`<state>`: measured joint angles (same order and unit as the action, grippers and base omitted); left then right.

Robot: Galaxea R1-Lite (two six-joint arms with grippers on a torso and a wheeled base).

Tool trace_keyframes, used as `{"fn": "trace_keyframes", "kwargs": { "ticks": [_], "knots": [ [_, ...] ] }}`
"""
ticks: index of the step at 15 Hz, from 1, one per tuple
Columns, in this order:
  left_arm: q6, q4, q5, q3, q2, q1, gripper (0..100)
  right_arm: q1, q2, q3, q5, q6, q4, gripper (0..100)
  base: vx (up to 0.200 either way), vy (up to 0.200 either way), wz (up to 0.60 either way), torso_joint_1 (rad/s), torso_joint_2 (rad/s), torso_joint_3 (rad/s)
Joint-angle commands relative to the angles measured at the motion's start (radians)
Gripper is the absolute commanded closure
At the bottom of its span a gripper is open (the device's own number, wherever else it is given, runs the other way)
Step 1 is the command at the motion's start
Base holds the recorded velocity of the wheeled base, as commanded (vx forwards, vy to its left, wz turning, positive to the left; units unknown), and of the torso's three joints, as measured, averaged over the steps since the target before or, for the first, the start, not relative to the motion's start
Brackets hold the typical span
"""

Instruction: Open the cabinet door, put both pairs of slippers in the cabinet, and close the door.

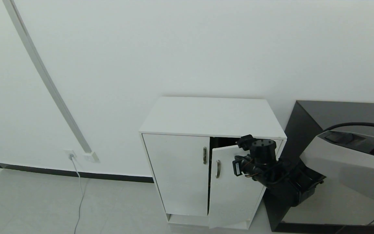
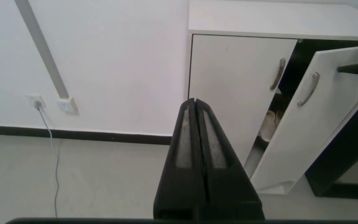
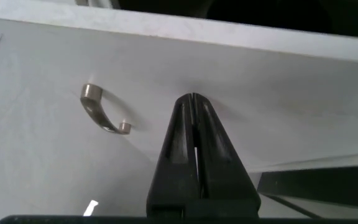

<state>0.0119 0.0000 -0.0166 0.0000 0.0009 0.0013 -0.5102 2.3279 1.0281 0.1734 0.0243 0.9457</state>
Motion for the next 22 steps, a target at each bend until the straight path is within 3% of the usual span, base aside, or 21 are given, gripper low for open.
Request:
{"fn": "trace_keyframes", "kwargs": {
  "ticks": [1, 22],
  "knots": [
    [0.000, 0.000, 0.000, 0.000, 0.001, 0.000, 100, 0.012, 0.025, 0.029, 0.000, 0.000, 0.001, 100, 0.000, 0.000, 0.00, 0.000, 0.00, 0.000],
    [0.000, 0.000, 0.000, 0.000, 0.001, 0.000, 100, 0.042, 0.080, 0.179, 0.001, 0.000, -0.067, 100, 0.000, 0.000, 0.00, 0.000, 0.00, 0.000]
  ]
}}
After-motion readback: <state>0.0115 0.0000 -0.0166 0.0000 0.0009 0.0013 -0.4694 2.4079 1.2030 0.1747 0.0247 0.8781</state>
